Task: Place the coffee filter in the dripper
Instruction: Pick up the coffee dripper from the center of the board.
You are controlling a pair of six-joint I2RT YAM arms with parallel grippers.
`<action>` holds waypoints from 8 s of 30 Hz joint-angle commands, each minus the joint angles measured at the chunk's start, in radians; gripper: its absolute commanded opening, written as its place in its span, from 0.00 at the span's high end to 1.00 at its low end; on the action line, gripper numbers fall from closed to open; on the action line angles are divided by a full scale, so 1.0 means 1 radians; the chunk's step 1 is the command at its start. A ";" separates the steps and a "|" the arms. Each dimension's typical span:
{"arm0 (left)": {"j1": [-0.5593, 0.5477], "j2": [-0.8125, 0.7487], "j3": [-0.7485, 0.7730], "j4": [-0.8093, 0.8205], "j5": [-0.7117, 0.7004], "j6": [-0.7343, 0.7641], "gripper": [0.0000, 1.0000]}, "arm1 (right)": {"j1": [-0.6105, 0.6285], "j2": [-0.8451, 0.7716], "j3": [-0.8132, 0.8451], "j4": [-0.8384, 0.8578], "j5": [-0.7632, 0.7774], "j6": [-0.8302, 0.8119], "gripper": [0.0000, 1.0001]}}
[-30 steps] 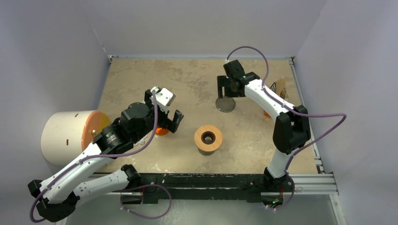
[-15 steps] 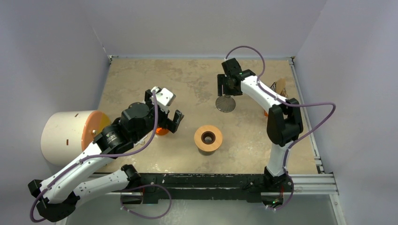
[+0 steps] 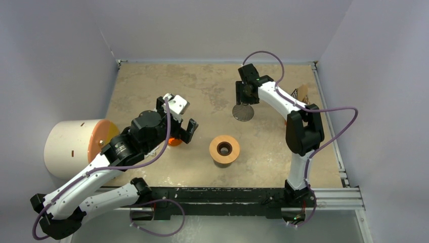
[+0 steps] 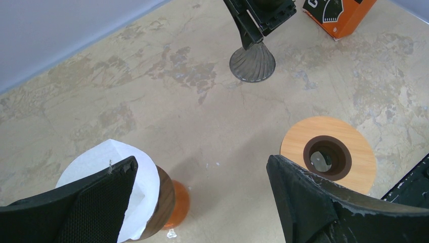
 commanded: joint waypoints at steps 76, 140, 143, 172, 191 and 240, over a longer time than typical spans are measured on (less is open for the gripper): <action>0.005 0.053 0.049 -0.002 0.072 -0.177 0.00 | -0.004 -0.413 -0.030 0.014 -0.096 0.033 0.84; 0.251 0.136 -0.192 0.836 0.833 -1.091 0.64 | 0.189 -1.203 -0.890 1.018 -0.339 0.715 0.87; 0.251 0.122 -0.191 0.828 0.824 -1.075 0.67 | 0.202 -1.214 -0.900 1.024 -0.306 0.743 0.87; 0.251 0.091 -0.197 0.839 0.792 -1.033 0.89 | 0.315 -1.175 -0.900 1.072 -0.193 0.777 0.88; 0.251 0.085 -0.178 0.777 0.793 -1.002 1.00 | 0.319 -1.196 -0.884 0.998 -0.187 0.750 0.47; -0.184 0.436 0.607 -0.571 0.279 0.169 1.00 | 0.232 -0.809 -0.002 -0.244 -0.351 0.114 0.27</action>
